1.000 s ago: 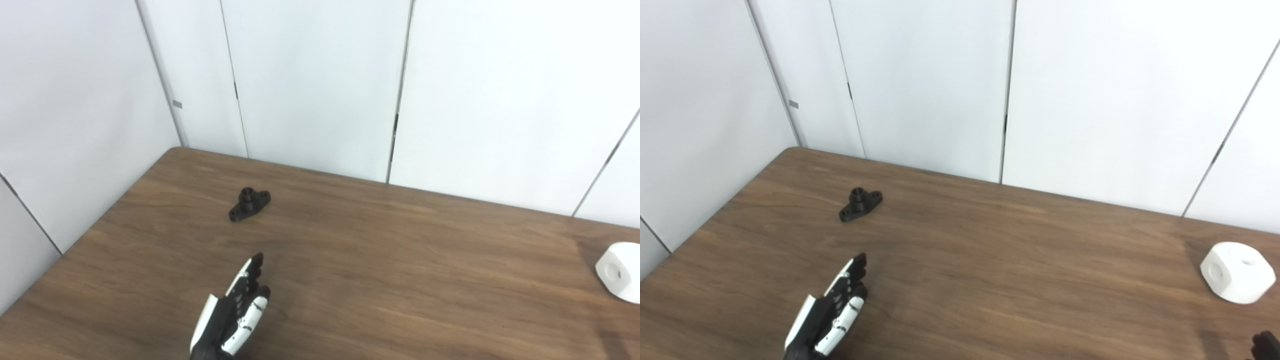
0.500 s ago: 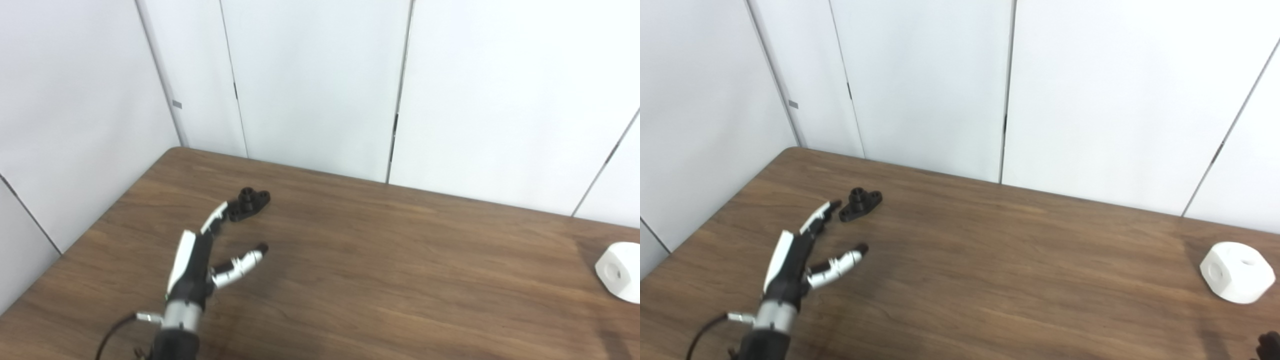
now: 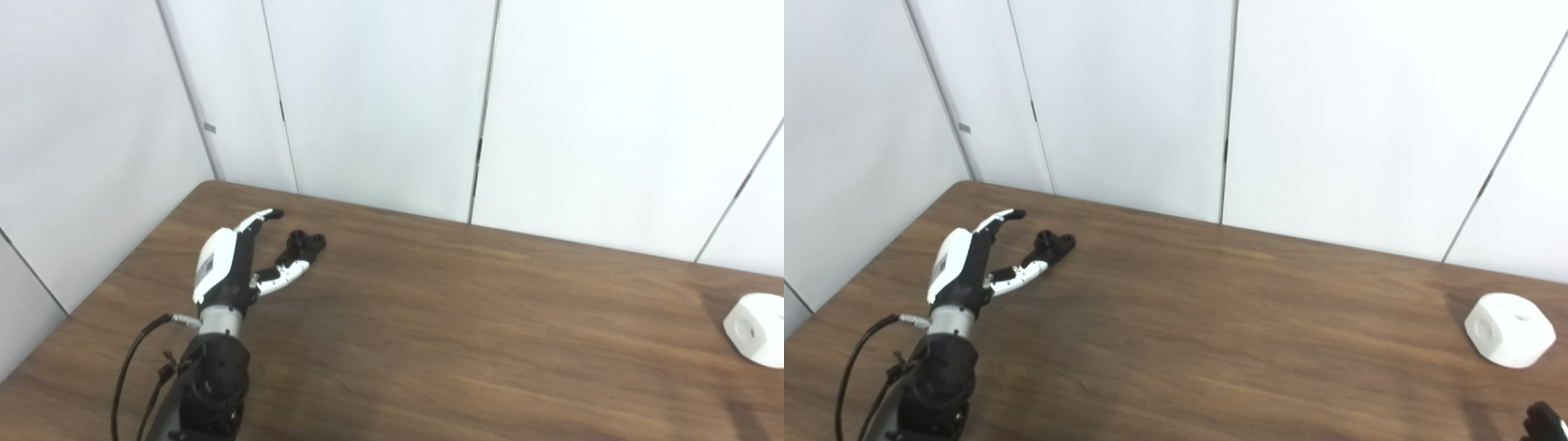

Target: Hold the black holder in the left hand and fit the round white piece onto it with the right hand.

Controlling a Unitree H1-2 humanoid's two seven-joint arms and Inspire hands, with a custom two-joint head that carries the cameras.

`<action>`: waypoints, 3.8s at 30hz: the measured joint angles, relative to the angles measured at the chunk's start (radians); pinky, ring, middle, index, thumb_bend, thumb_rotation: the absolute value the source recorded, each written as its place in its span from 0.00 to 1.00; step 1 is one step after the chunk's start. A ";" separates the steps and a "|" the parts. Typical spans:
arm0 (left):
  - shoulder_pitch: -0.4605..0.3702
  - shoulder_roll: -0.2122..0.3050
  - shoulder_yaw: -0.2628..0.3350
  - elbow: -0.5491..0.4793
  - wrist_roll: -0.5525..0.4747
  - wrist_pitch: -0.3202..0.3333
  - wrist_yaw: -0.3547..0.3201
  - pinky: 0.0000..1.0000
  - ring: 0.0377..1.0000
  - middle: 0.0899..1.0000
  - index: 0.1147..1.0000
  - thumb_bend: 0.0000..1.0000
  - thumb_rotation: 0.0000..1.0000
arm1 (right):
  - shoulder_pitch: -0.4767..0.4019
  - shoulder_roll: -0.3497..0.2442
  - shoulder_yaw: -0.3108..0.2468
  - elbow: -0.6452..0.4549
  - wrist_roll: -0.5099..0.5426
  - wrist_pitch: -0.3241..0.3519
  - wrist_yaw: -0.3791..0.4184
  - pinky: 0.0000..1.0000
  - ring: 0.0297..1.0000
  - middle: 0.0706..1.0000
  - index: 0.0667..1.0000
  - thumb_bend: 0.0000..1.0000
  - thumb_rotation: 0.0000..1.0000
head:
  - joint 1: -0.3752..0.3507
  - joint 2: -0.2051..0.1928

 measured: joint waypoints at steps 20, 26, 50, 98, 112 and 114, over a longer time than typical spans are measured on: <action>-0.139 0.100 -0.079 0.321 0.069 0.004 0.009 0.93 0.93 0.88 0.77 0.84 0.37 | 0.003 0.015 -0.011 -0.002 -0.018 -0.004 -0.022 0.94 0.96 0.95 0.90 0.51 0.55 | -0.017 0.005; -0.172 0.102 -0.104 0.377 0.074 0.004 0.016 0.94 0.94 0.88 0.75 0.83 0.35 | 0.003 0.028 -0.021 -0.004 -0.031 -0.015 -0.045 0.87 0.91 0.89 0.86 0.52 0.49 | -0.028 0.005; -0.229 0.095 -0.143 0.476 0.056 0.013 0.029 0.95 0.94 0.88 0.65 0.81 0.36 | 0.013 0.022 -0.008 -0.005 -0.019 -0.066 -0.037 1.00 0.99 0.95 0.92 0.30 0.36 | -0.041 0.018; -0.232 0.097 -0.153 0.504 0.071 -0.005 0.077 0.88 0.88 0.76 0.42 0.52 0.05 | 0.008 0.024 -0.010 -0.013 -0.028 -0.017 -0.044 1.00 1.00 0.96 0.93 0.30 0.32 | -0.048 0.029; -0.172 0.075 -0.212 0.307 0.054 0.002 -0.023 0.86 0.89 0.77 0.42 0.52 0.05 | 0.007 0.028 -0.012 -0.022 -0.043 0.003 -0.054 1.00 0.97 0.94 0.91 0.35 0.37 | -0.074 0.043; -0.153 0.069 -0.225 0.256 0.052 0.004 -0.054 0.86 0.89 0.78 0.42 0.52 0.05 | 0.008 0.028 -0.012 -0.023 -0.043 0.003 -0.055 1.00 0.98 0.94 0.91 0.36 0.38 | -0.074 0.046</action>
